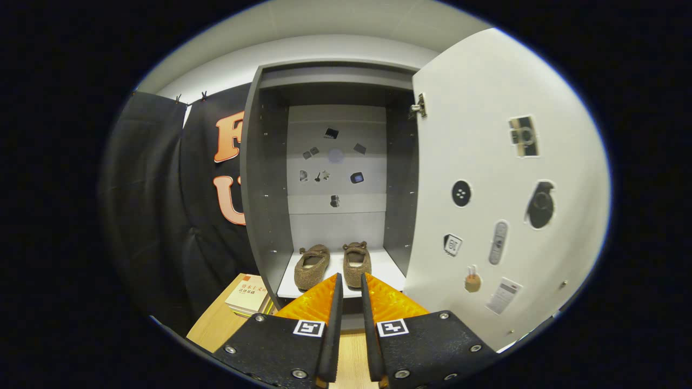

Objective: Open the shoe cabinet door, grab the shoes and put them into the shoe cabinet, then close the shoe cabinet door.

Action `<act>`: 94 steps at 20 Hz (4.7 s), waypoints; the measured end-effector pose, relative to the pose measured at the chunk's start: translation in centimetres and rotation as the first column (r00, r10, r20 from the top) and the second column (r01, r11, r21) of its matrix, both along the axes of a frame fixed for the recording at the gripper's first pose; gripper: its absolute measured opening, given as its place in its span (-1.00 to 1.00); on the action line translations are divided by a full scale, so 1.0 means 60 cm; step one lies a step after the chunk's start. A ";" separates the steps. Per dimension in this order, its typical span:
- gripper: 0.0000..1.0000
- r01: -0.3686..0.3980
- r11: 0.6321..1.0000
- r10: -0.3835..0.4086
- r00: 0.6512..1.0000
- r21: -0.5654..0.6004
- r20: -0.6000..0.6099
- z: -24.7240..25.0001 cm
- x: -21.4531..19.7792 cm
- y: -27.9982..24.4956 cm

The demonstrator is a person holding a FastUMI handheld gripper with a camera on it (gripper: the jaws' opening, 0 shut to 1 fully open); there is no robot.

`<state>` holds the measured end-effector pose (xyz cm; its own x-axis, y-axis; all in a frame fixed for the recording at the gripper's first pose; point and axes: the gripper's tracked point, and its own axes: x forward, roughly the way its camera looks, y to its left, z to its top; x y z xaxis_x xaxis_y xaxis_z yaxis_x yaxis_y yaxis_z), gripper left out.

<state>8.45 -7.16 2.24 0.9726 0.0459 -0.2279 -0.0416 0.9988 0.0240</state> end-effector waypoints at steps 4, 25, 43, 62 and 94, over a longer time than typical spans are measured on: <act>-0.57 0.088 0.996 -0.088 0.996 -0.010 0.011 0.016 -0.088 -0.078; -0.33 0.178 0.984 -0.177 0.984 0.010 -0.013 -0.021 -0.158 -0.382; -0.19 -0.288 0.954 0.279 0.955 0.085 0.098 -0.051 -0.096 -0.156; -0.01 -0.541 0.831 0.529 0.841 0.129 0.116 -0.072 0.017 0.181; 0.25 -0.287 0.958 0.286 0.952 -0.007 0.111 -0.117 0.187 0.286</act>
